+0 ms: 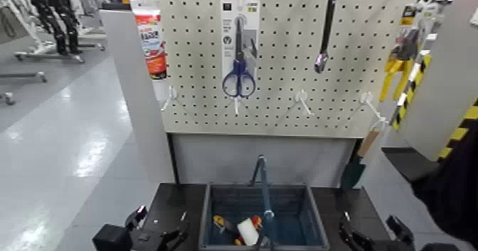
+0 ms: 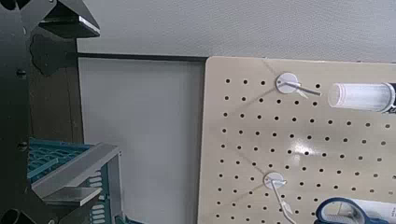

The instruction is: Put the tool with the wooden handle into the crate.

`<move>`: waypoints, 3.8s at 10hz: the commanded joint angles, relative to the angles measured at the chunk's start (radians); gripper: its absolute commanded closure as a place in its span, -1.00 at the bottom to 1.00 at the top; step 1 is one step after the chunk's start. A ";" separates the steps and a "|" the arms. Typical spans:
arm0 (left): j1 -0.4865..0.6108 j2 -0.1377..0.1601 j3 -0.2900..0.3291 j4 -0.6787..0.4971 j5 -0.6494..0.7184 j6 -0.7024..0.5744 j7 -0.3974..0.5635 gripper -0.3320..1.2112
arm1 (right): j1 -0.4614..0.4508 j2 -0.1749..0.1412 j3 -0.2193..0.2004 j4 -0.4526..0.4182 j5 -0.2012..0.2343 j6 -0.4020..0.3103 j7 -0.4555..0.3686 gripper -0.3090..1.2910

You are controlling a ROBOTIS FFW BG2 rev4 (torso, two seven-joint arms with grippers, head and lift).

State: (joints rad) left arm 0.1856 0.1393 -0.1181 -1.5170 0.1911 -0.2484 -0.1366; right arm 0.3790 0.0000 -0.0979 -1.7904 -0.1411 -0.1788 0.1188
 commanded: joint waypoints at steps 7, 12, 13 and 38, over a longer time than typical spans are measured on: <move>0.003 0.000 0.005 0.000 0.005 0.003 0.000 -0.43 | -0.023 -0.002 -0.089 -0.047 0.008 0.105 0.131 -0.45; 0.003 0.000 0.003 0.000 0.008 0.003 -0.001 -0.43 | -0.088 -0.066 -0.212 -0.076 -0.014 0.265 0.300 -0.45; 0.003 0.000 0.005 0.000 0.008 0.003 -0.001 -0.43 | -0.104 -0.089 -0.224 -0.078 -0.021 0.294 0.325 -0.45; -0.017 -0.007 -0.005 0.021 0.008 -0.002 -0.003 -0.43 | -0.664 -0.442 -0.016 0.522 -0.098 0.357 0.648 -0.45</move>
State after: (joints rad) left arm 0.1692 0.1329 -0.1227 -1.4961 0.1994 -0.2502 -0.1396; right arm -0.2701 -0.4412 -0.1252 -1.2911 -0.2380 0.1872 0.7664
